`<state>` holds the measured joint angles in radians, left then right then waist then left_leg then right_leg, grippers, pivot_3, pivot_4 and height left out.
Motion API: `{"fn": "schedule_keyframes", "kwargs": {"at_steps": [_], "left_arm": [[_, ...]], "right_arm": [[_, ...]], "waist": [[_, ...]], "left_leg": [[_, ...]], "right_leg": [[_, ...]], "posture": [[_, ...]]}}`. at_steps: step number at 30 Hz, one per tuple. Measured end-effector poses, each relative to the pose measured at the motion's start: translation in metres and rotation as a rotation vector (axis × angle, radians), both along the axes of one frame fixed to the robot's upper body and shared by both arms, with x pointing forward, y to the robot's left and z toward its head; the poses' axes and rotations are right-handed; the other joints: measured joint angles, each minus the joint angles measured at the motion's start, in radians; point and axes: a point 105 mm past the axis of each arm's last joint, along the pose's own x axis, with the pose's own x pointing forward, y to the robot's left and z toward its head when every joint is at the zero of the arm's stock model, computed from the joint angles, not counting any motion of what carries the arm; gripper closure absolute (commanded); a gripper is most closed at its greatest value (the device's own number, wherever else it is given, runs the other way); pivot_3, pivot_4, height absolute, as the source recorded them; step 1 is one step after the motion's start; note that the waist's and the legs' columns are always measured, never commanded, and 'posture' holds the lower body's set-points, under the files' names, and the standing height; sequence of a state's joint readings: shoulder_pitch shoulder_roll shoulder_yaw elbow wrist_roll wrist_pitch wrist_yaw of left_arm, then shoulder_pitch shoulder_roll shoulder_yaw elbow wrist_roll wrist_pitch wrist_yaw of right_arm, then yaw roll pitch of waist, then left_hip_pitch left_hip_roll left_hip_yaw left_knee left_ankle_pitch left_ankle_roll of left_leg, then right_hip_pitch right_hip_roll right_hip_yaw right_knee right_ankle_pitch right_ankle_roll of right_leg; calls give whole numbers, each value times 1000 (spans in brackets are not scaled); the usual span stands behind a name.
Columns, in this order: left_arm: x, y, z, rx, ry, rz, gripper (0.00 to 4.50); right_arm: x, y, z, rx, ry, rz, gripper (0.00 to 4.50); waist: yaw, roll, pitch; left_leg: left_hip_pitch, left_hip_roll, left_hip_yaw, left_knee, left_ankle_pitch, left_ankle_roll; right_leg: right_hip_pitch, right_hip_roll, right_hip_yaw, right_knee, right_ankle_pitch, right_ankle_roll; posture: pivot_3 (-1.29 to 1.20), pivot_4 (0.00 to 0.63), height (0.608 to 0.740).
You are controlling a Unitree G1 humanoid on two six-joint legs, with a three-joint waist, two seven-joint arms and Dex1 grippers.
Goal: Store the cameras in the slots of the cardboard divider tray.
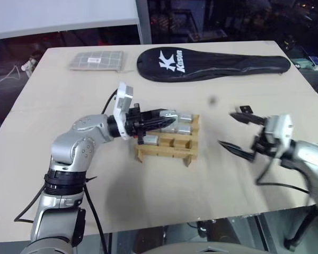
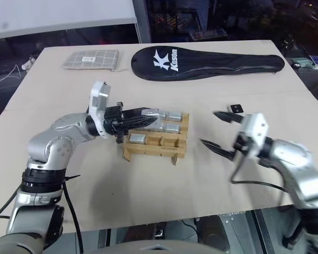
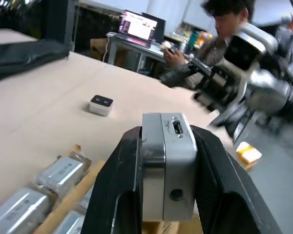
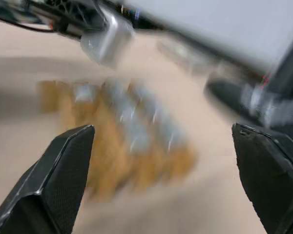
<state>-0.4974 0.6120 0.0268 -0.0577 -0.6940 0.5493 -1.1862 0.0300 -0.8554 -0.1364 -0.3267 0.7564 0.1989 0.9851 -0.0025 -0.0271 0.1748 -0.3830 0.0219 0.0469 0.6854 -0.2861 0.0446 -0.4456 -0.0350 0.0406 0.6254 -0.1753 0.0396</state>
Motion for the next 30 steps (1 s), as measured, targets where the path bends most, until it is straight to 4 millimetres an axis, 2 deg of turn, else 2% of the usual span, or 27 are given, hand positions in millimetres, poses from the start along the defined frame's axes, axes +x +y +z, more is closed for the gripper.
{"fn": "schedule_keyframes", "kwargs": {"at_steps": [4, 9, 19, 26, 30], "left_arm": [[2, 3, -17, 55, -66, -37, 3595], [-3, 10, -36, 56, -53, -80, 3595], [-2, 17, -46, 45, -117, -144, 3595], [13, 13, -56, 88, -117, -119, 3595], [22, 7, -55, 123, -144, -115, 3595]], "right_arm": [[-45, -33, -8, 96, 213, 64, 35], [-64, -61, -7, 111, 237, 79, 35], [-57, -59, 4, 124, 183, 93, 35], [-54, -55, 7, 123, 169, 93, 35], [-52, -51, 10, 126, 159, 96, 35]], "waist": [[-7, 0, 0], [-13, -1, -1], [-7, -1, -1], [-5, -1, -1], [-5, -1, -1]], "left_leg": [[2, 1, 0, 0, 0, 0], [3, 1, 0, 2, 0, 0], [2, 0, 0, 1, 0, 1], [1, 0, -1, 2, 0, 1], [1, 0, -1, 2, 0, 1]], "right_leg": [[2, 1, 0, 0, -2, 4], [3, 1, 1, 0, -2, 5], [2, 0, 0, 0, -2, 5], [2, 0, 0, 0, 0, 8], [3, 0, 0, 0, 0, 8]], "posture": [[0, 150, 740], [0, 150, 740], [0, 150, 740], [0, 150, 740], [0, 150, 740]]}}
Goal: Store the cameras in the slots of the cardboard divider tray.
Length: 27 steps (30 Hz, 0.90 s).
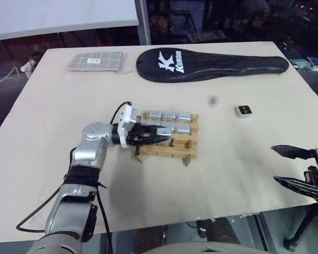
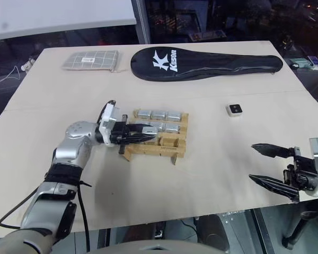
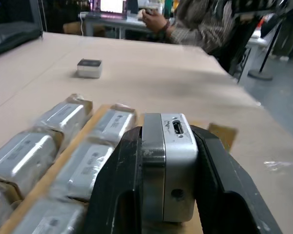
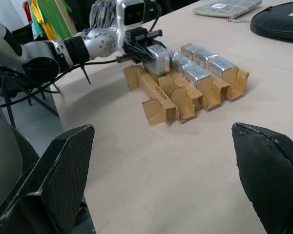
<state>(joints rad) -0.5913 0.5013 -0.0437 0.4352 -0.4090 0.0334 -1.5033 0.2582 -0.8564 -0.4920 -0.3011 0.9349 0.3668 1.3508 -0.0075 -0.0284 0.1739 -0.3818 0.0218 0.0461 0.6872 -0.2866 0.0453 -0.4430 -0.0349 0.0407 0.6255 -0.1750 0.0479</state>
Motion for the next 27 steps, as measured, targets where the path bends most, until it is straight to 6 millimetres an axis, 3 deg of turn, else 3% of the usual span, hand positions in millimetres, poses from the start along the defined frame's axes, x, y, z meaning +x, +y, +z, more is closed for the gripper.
{"fn": "schedule_keyframes", "kwargs": {"at_steps": [14, 22, 23, 27], "left_arm": [[-3, -1, -4, 59, -26, -54, 3595], [4, 1, -4, 79, -46, 3, 230], [3, 1, -4, 80, -43, 2, 51], [3, 6, -4, 97, -34, 1, 51]], "right_arm": [[0, 3, -2, 19, -8, -10, 35], [0, 4, 0, 19, -14, -5, 0], [0, 4, 0, 19, -15, -3, 0], [2, 3, 1, 14, -21, -3, 0]], "waist": [[-1, 0, -1], [-1, 1, -1], [-1, 1, -1], [-2, 1, -1]], "left_leg": [[1, 0, 0, 0, 0, 0], [2, 0, 0, 0, 0, 0], [2, 0, 0, 0, 0, 0], [2, 0, 0, 0, 0, 0]], "right_leg": [[1, 0, 0, 0, 0, 0], [1, 0, 0, 0, 0, 0], [1, 0, 0, 0, 0, 0], [1, 0, 0, 0, 0, 0]], "posture": [[0, 150, 740], [0, 150, 740], [0, 150, 740], [0, 150, 740]]}}
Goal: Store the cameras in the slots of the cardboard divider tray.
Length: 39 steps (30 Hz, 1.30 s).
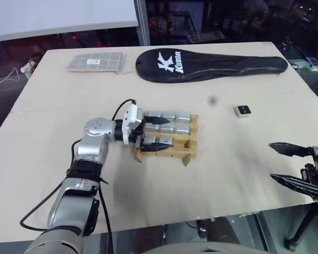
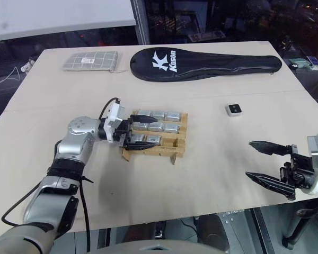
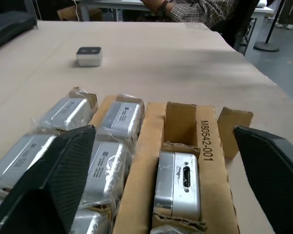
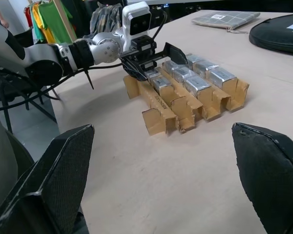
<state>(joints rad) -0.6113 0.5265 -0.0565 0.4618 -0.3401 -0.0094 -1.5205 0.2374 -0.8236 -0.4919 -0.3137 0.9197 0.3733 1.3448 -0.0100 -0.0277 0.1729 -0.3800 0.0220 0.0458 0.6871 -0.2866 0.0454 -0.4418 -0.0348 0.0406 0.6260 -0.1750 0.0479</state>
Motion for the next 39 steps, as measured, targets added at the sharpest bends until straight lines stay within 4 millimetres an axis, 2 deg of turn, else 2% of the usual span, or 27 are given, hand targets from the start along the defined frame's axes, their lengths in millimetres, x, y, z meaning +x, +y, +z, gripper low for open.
{"fn": "schedule_keyframes", "kwargs": {"at_steps": [3, 6, 11, 14, 17, 20, 22, 23, 26, 31, 34, 37, 38, 39], "left_arm": [[0, 7, 4, 7, 24, 21, 51], [-3, 17, 21, 33, 13, 41, 51], [-27, 39, 69, 102, 40, 22, 51], [-42, 37, 91, 94, 61, -5, 51], [-52, 35, 107, 86, 78, 2, 51], [-53, 40, 115, 99, 61, 56, 51], [-53, 40, 117, 103, 57, 66, 51], [-56, 40, 122, 93, 51, 71, 51], [-60, 41, 126, 92, 47, 78, 51], [-64, 46, 124, 104, 63, 99, 51], [-64, 48, 120, 104, 77, 111, 0], [-63, 49, 119, 102, 74, 119, 0], [-63, 49, 118, 103, 72, 125, 0], [-62, 50, 117, 105, 71, 137, 0]], "right_arm": [[3, 0, 0, -12, -8, -9, 0], [20, -5, -7, -86, -16, -111, 0], [76, -13, -26, -209, -55, -408, 0], [112, -4, -28, -166, -94, -568, 0], [150, 3, -45, -134, -67, -749, 0], [174, 4, -70, -146, -14, -880, 0], [181, 4, -77, -153, 5, -921, 0], [192, 4, -83, -144, 21, -976, 0], [207, 5, -80, -132, 3, -1013, 0], [214, 11, -82, -105, -4, -998, 0], [215, 11, -83, -104, -16, -992, 796], [215, 12, -83, -109, -34, -980, 2335], [215, 13, -83, -111, -40, -976, 2653], [215, 13, -83, -112, -47, -972, 2644]], "waist": [[-2, 0, 0], [-4, -1, 0], [-8, 0, 1], [-7, 0, 1], [-6, 0, 1], [-5, 1, 2], [-7, 2, 2], [-10, 2, 2], [-19, 1, 2], [-33, 0, 1], [-34, -1, 1], [-34, -2, 0], [-34, -2, 0], [-34, -2, 0]], "left_leg": [[0, 0, 0, 0, 0, 0], [-1, 0, 0, 0, 0, 0], [-2, 1, 1, -1, 0, 0], [-3, 1, 1, -1, 0, 0], [-4, 0, 1, -1, 0, 0], [-5, 0, 1, -1, 0, 0], [-5, 0, 2, -1, 0, 0], [-5, 0, 2, -1, 0, 0], [-4, 0, 2, -1, 0, 0], [-3, 0, 1, -1, 0, 0], [-1, 0, 1, -1, 0, 0], [0, 0, 1, -1, 0, 0], [0, 0, 1, -1, 0, 0], [0, 0, 1, -1, 0, 0]], "right_leg": [[0, 0, 0, 0, 0, 0], [-1, 0, 0, 0, 0, 0], [-5, 0, 1, 1, 0, 0], [-5, 1, 1, 1, 0, 0], [-6, 0, 1, 1, 0, 0], [-6, 0, 0, 0, 2, -4], [-6, 0, 1, 0, 2, -4], [-6, 0, 1, 0, 2, -4], [-6, 0, 1, 0, 2, -4], [-4, 0, 2, 0, 2, -4], [-2, 0, 2, 0, 2, -4], [-2, 0, 2, 0, 2, -4], [-2, 0, 2, 0, 2, -4], [-2, 0, 2, 0, 2, -4]], "posture": [[0, 150, 740], [0, 150, 740], [0, 150, 740], [0, 150, 740], [0, 150, 740], [0, 150, 740], [0, 150, 740], [0, 150, 740], [0, 150, 740], [0, 150, 740], [0, 150, 740], [0, 150, 740], [0, 150, 740], [0, 150, 740]]}}
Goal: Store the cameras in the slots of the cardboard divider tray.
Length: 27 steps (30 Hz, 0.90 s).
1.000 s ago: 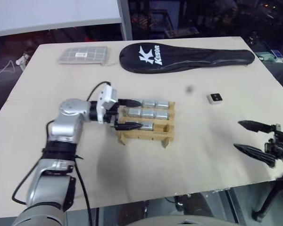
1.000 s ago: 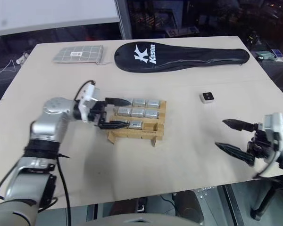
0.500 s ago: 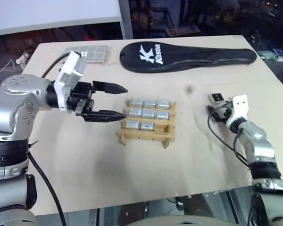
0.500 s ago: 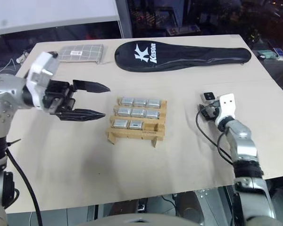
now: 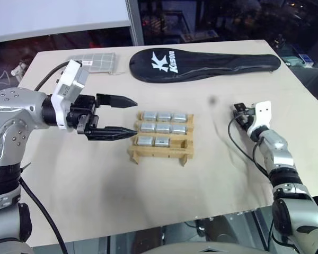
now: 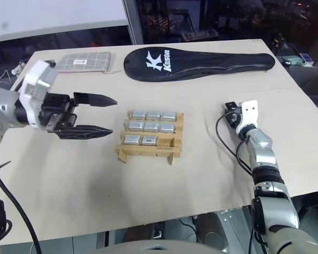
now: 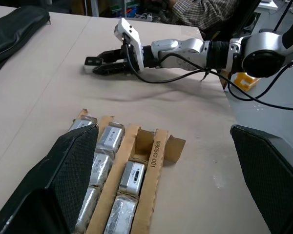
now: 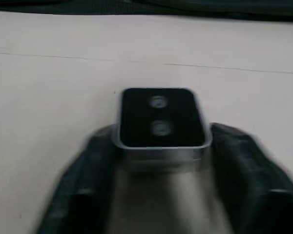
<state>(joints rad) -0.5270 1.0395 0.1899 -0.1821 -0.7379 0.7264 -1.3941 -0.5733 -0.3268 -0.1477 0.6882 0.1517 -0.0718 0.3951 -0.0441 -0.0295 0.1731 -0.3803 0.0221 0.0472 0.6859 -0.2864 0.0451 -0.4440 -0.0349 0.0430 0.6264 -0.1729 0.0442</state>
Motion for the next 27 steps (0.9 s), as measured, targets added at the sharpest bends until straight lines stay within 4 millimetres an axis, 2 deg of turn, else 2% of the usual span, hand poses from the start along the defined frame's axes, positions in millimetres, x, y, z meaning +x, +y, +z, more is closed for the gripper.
{"fn": "schedule_keyframes", "kwargs": {"at_steps": [7, 10, 14, 17, 20, 24, 27], "left_arm": [[8, 5, -5, 19, -35, 54, 0], [15, 6, -8, 33, -62, 101, 0], [27, 0, -18, 39, -73, 160, 0], [34, -18, -19, -26, -47, 151, 0], [39, -30, -23, -17, -26, 176, 0], [51, -38, -41, -45, 49, 221, 0], [52, -46, -41, -94, 91, 201, 0]], "right_arm": [[-2, 3, 2, -25, -25, 35, 2644], [-12, 16, 4, -51, -53, 143, 2644], [-33, 49, 24, -111, -118, 357, 2644], [-55, 91, 63, -165, -241, 553, 2644], [-76, 123, 88, -234, -362, 683, 2644], [-93, 149, 92, -401, -483, 801, 2644], [-101, 156, 92, -564, -574, 858, 2644]], "waist": [[0, 0, 0], [1, 1, 1], [3, 4, 2], [3, 4, 2], [4, 3, 2], [5, 3, 2], [7, 3, 2]], "left_leg": [[-1, 0, 0, 0, 0, 0], [-3, 0, 0, -1, 0, 0], [-4, 0, -1, -1, 0, 0], [-4, 0, -2, -1, 0, 0], [-3, 0, -2, -1, 0, 0], [-4, 0, 0, 0, 0, 0], [-5, 0, 0, 0, 0, 0]], "right_leg": [[-1, 0, 0, 0, 0, 0], [-3, 0, -1, 0, 0, 0], [-4, 0, 0, 0, 0, 0], [-4, 0, -1, 1, 0, 0], [-4, 0, -1, 1, 0, 0], [-4, 0, -2, 1, 0, 0], [-4, 0, -2, 0, 0, 0]], "posture": [[0, 150, 740], [0, 150, 740], [0, 150, 740], [0, 150, 740], [0, 150, 740], [0, 150, 740], [0, 150, 740]]}}
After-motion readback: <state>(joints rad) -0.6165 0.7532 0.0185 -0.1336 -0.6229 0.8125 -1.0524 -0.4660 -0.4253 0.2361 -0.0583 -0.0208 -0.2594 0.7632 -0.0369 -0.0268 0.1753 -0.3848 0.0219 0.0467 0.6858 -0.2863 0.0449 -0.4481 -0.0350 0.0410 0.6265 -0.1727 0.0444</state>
